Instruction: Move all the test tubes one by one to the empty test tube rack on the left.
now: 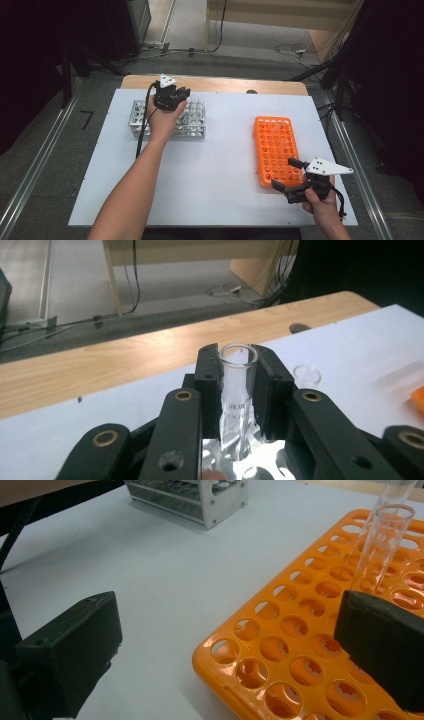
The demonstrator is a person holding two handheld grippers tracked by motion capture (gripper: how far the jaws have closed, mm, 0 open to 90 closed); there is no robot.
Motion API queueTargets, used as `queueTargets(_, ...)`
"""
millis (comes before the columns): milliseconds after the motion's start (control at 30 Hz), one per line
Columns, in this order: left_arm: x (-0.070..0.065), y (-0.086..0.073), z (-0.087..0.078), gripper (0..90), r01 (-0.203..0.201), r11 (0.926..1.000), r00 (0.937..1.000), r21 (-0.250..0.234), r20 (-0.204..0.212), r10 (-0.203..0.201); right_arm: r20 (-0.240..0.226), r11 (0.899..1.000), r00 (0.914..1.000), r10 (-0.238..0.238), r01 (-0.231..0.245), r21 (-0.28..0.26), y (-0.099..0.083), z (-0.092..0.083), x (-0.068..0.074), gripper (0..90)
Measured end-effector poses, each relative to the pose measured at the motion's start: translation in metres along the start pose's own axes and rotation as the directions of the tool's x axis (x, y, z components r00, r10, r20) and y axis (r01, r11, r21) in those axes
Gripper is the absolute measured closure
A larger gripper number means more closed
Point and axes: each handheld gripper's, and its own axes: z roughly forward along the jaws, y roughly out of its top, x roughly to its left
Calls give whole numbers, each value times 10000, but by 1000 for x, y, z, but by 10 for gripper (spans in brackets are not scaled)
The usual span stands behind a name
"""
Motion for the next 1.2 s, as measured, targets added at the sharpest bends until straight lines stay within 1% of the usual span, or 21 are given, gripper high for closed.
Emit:
queueTargets(100, 0, -1, 2, 739, 2, 9998, 10000, 175, -4, -2, 26, 10000, 10000, 57, -57, -7, 0, 0, 0, 0)
queueTargets(167, 0, -2, 3, 719, -72, 9996, 10000, 271, -48, 73, 5, 10000, 10000, 70, -70, -20, 0, 0, -1, 0)
queueTargets(267, 2, -3, 4, 685, 150, 9991, 9999, 404, 58, -153, 45, 10000, 10000, 80, -80, -2, 0, 0, -1, 0)
queueTargets(333, 2, -3, 4, 684, 126, 9989, 9999, 454, 106, -130, 51, 10000, 10000, 55, -55, -7, 0, 0, -2, 0)
queueTargets(400, 0, -3, 3, 690, -145, 9989, 9999, 454, 29, 144, 60, 10000, 10000, 74, -74, -3, -1, 0, -2, 0)
queueTargets(433, -1, -3, 2, 719, -338, 9985, 9994, 441, -17, 339, 56, 10000, 10000, 76, -76, -12, -1, 0, -2, 0)
queueTargets(467, -3, -3, 2, 729, -626, 9971, 9980, 426, -86, 630, 53, 10000, 10000, 82, -81, -17, -1, 0, -2, 0)
queueTargets(500, -4, -2, 2, 741, -812, 9957, 9965, 440, -143, 819, 44, 10000, 9999, 94, -94, -25, 0, 0, -2, 0)
queueTargets(600, -6, -3, 3, 746, -867, 9950, 9960, 488, -170, 876, 47, 9999, 9999, 96, -96, -30, 0, 0, -2, 0)
queueTargets(667, -7, -4, 5, 744, -925, 9937, 9951, 629, -292, 945, 56, 10000, 9999, 89, -89, -26, 0, 0, -2, 0)
queueTargets(733, -6, -5, 7, 738, -795, 9935, 9963, 813, -268, 819, 60, 9999, 9999, 103, -102, -23, 0, 0, -2, 0)
queueTargets(800, -5, -5, 8, 713, -675, 9928, 9972, 989, -264, 704, 64, 9999, 9999, 102, -102, -22, 0, -1, -2, 0)
queueTargets(900, -3, -4, 7, 689, -475, 9944, 9987, 940, -157, 492, 47, 10000, 10000, 70, -70, -33, 0, -1, -3, 0)
queueTargets(1033, 2, -3, 1, 646, -98, 9962, 10000, 870, 7, 98, 81, 10000, 9999, 91, -91, -11, -1, 0, -4, 0)
queueTargets(1100, 3, -3, -4, 591, 133, 9970, 9999, 762, 99, -141, 112, 9999, 9999, 125, -125, -20, -1, -1, -5, 0)
queueTargets(1167, 4, -4, -8, 545, 206, 9972, 9995, 713, 231, -223, 143, 9999, 9998, 162, -162, -34, -1, -1, -5, 0)
queueTargets(1200, 3, -4, -12, 498, 247, 9977, 9992, 637, 299, -266, 169, 9998, 9997, 183, -182, -36, -1, -1, -6, 0)
